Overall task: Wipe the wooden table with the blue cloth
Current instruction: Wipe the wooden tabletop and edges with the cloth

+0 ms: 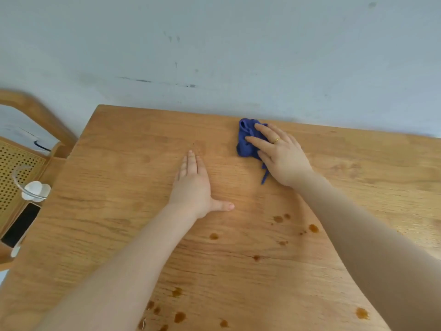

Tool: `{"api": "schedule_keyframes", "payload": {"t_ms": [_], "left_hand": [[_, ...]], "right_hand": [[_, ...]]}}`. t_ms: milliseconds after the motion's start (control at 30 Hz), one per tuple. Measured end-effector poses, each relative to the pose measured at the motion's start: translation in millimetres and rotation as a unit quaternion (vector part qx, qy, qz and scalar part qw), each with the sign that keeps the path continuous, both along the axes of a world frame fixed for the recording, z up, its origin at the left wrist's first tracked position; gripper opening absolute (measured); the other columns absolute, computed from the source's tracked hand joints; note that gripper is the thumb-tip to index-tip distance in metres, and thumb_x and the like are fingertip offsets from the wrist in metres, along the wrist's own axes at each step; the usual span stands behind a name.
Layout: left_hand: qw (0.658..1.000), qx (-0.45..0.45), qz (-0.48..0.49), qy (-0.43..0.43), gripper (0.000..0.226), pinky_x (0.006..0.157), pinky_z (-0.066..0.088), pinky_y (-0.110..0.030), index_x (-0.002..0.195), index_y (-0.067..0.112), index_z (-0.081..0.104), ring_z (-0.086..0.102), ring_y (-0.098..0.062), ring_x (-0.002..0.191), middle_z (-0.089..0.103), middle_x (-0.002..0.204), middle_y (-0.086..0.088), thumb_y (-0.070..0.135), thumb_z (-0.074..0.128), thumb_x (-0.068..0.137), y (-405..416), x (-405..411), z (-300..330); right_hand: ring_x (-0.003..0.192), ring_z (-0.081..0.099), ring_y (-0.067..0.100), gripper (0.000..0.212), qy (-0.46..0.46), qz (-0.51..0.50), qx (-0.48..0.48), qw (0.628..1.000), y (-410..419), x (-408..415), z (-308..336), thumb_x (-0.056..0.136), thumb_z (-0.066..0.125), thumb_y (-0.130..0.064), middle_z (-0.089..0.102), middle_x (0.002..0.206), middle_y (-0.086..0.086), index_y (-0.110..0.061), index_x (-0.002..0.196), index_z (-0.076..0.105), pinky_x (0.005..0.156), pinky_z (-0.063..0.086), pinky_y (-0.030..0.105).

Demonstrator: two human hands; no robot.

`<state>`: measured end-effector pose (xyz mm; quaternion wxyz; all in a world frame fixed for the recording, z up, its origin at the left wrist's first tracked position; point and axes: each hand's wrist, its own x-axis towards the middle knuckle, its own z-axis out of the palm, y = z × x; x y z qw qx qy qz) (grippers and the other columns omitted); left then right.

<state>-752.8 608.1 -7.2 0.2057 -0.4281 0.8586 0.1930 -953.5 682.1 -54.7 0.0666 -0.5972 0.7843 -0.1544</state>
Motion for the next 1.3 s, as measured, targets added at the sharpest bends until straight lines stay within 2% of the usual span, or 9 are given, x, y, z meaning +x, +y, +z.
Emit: {"api": "schedule_keyframes", "payload": {"t_ms": [167, 300, 433, 533, 667, 867, 1033, 1167, 1300], "left_hand": [[1.0, 0.007, 0.001, -0.008, 0.137, 0.118, -0.003, -0.035, 0.144, 0.003, -0.019, -0.017, -0.025, 0.143, -0.027, 0.152, -0.014, 0.071, 0.065, 0.061, 2, 1, 0], [1.0, 0.002, 0.007, -0.001, 0.137, 0.119, -0.001, -0.035, 0.145, 0.002, -0.016, -0.015, -0.025, 0.144, -0.025, 0.153, -0.014, 0.07, 0.067, 0.061, 3, 2, 2], [1.0, 0.004, 0.013, -0.005, 0.137, 0.119, 0.0, -0.035, 0.146, 0.003, -0.016, -0.014, -0.025, 0.144, -0.024, 0.154, -0.013, 0.068, 0.069, 0.06, 3, 0, 4], [1.0, -0.002, 0.007, -0.017, 0.137, 0.119, 0.0, -0.035, 0.146, 0.003, -0.016, -0.013, -0.025, 0.144, -0.023, 0.154, -0.013, 0.069, 0.068, 0.06, 3, -2, 4], [0.999, 0.001, 0.009, -0.047, 0.137, 0.119, 0.0, -0.037, 0.145, 0.003, -0.018, -0.014, -0.026, 0.144, -0.026, 0.153, -0.014, 0.07, 0.066, 0.061, 5, -3, 5], [0.994, -0.016, 0.035, -0.102, 0.128, 0.116, 0.003, -0.043, 0.147, 0.007, -0.012, -0.011, -0.03, 0.144, -0.022, 0.154, -0.014, 0.066, 0.066, 0.066, 14, -15, 16], [0.991, -0.076, -0.112, 0.015, 0.093, 0.117, 0.006, -0.041, 0.15, 0.019, 0.007, -0.005, -0.024, 0.145, -0.01, 0.158, -0.003, 0.031, 0.068, 0.082, 32, -26, 16], [0.994, 0.032, -0.097, 0.038, 0.084, 0.117, 0.013, -0.035, 0.15, 0.023, 0.005, 0.0, -0.024, 0.146, -0.009, 0.158, 0.002, 0.035, 0.059, 0.087, 44, -29, 7], [0.996, 0.048, -0.072, 0.01, 0.116, 0.117, 0.007, -0.036, 0.15, 0.019, -0.002, -0.009, -0.024, 0.145, -0.017, 0.157, 0.0, 0.065, 0.066, 0.068, 52, -34, 10]], "right_hand": [[0.139, 0.02, 0.028, 0.04, 0.014, -0.11, 0.023, 0.994, -21, -9, 3, 0.094, 0.039, -0.022, 0.03, 0.15, 0.004, -0.028, 0.133, 0.047, 0.106, 0.022, 0.046], [0.128, 0.041, 0.037, 0.044, 0.02, 0.019, -0.014, 1.0, 34, 37, 4, 0.084, 0.037, -0.027, 0.047, 0.139, 0.008, -0.025, 0.121, 0.059, 0.096, 0.036, 0.05], [0.132, 0.037, 0.031, 0.042, 0.021, 0.153, 0.03, 0.988, 61, 27, 7, 0.089, 0.034, -0.033, 0.042, 0.144, 0.003, -0.03, 0.126, 0.054, 0.099, 0.034, 0.045], [0.132, 0.035, 0.033, 0.038, 0.014, 0.02, 0.005, 1.0, 31, -9, 7, 0.09, 0.04, -0.031, 0.041, 0.144, 0.005, -0.03, 0.126, 0.054, 0.099, 0.037, 0.051], [0.142, 0.008, 0.021, 0.04, 0.006, -0.087, 0.072, 0.994, 7, -28, 9, 0.097, 0.036, -0.027, 0.019, 0.154, -0.003, -0.038, 0.136, 0.038, 0.111, 0.015, 0.045], [0.136, 0.028, 0.032, 0.04, 0.003, 0.012, 0.025, 1.0, 73, 24, 12, 0.088, 0.04, -0.023, 0.036, 0.147, 0.004, -0.026, 0.126, 0.054, 0.102, 0.029, 0.049], [0.133, 0.036, 0.032, 0.046, 0.007, 0.13, 0.041, 0.991, 98, 14, 9, 0.087, 0.029, -0.033, 0.04, 0.145, 0.003, -0.026, 0.124, 0.056, 0.099, 0.034, 0.046], [0.139, 0.022, 0.029, 0.037, 0.017, -0.04, 0.025, 0.999, 60, -31, 3, 0.094, 0.038, -0.025, 0.031, 0.15, 0.003, -0.028, 0.13, 0.05, 0.106, 0.027, 0.048], [0.142, 0.01, 0.026, 0.039, 0.003, -0.135, 0.038, 0.99, 52, -36, 8, 0.097, 0.036, -0.021, 0.021, 0.154, 0.002, -0.031, 0.134, 0.044, 0.109, 0.016, 0.045]]}}
